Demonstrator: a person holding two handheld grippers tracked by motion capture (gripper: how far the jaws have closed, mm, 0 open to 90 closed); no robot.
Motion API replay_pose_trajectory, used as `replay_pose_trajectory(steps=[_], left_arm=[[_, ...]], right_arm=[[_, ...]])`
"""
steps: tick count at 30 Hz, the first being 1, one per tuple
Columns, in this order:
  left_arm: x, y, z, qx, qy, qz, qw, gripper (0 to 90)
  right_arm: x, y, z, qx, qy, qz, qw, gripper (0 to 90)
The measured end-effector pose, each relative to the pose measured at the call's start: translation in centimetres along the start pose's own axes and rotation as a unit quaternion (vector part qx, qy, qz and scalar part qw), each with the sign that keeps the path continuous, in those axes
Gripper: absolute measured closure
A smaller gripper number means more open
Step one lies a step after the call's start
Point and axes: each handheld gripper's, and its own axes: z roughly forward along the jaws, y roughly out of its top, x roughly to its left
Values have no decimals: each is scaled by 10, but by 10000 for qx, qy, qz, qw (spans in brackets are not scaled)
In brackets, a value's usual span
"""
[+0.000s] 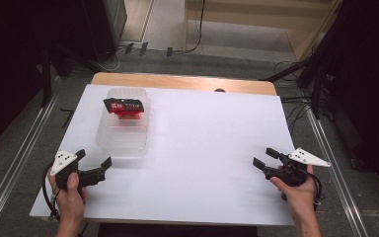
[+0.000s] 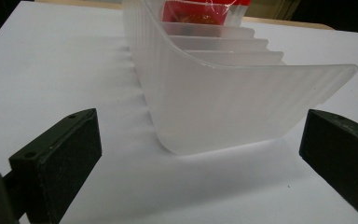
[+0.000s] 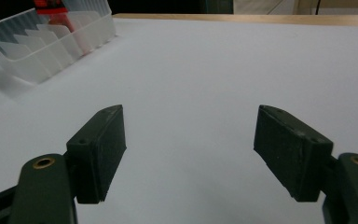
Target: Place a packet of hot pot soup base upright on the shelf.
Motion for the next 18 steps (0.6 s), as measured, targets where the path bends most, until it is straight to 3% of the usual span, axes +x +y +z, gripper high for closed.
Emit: replay_pose_trajectory(steps=[18], left_arm=[[0, -1, 1, 12, 6, 0, 10000, 0]], right_arm=[[-17, -35, -49, -212, -387, 359, 9984, 258]])
